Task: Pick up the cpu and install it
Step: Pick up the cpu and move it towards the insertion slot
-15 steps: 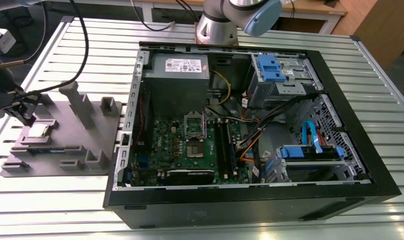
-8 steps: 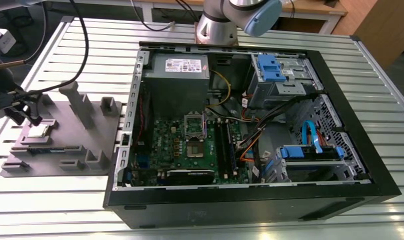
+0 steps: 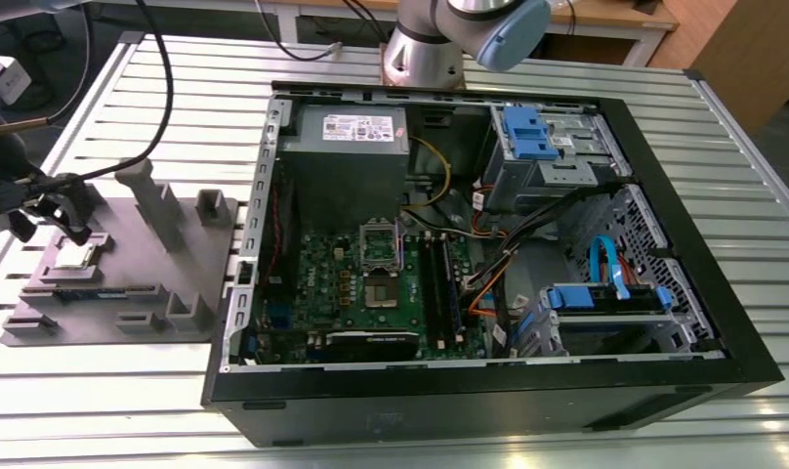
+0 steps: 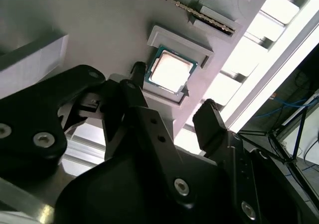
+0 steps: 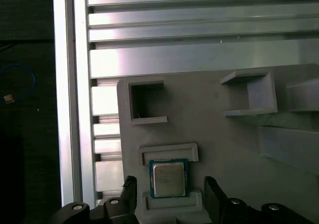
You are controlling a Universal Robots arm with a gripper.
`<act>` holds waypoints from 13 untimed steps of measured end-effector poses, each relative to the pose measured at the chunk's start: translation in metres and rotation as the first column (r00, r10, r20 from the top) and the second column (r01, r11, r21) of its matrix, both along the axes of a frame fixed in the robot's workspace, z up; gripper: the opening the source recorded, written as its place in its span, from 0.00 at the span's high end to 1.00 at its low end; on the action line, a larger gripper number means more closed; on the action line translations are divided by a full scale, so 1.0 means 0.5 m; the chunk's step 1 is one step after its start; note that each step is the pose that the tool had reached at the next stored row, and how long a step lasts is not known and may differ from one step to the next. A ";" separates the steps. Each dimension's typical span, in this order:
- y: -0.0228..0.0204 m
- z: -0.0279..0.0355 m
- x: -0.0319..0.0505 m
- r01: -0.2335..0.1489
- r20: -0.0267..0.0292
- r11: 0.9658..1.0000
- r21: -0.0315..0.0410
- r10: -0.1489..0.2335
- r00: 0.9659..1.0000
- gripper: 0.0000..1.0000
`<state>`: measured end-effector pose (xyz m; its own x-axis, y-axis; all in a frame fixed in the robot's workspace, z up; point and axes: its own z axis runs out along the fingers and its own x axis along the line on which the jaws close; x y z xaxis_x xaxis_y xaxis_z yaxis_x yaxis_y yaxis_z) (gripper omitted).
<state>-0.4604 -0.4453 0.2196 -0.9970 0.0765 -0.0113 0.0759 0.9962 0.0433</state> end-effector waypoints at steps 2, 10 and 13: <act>0.0001 -0.006 0.000 0.000 0.001 1.000 0.000 0.000 1.000 0.35; 0.0000 -0.034 0.000 0.000 -0.001 1.000 0.000 0.000 1.000 0.35; 0.0000 -0.045 0.000 0.000 -0.001 1.000 0.000 0.000 1.000 0.35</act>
<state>-0.4604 -0.4453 0.1971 -0.9970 0.0765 -0.0099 0.0760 0.9962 0.0433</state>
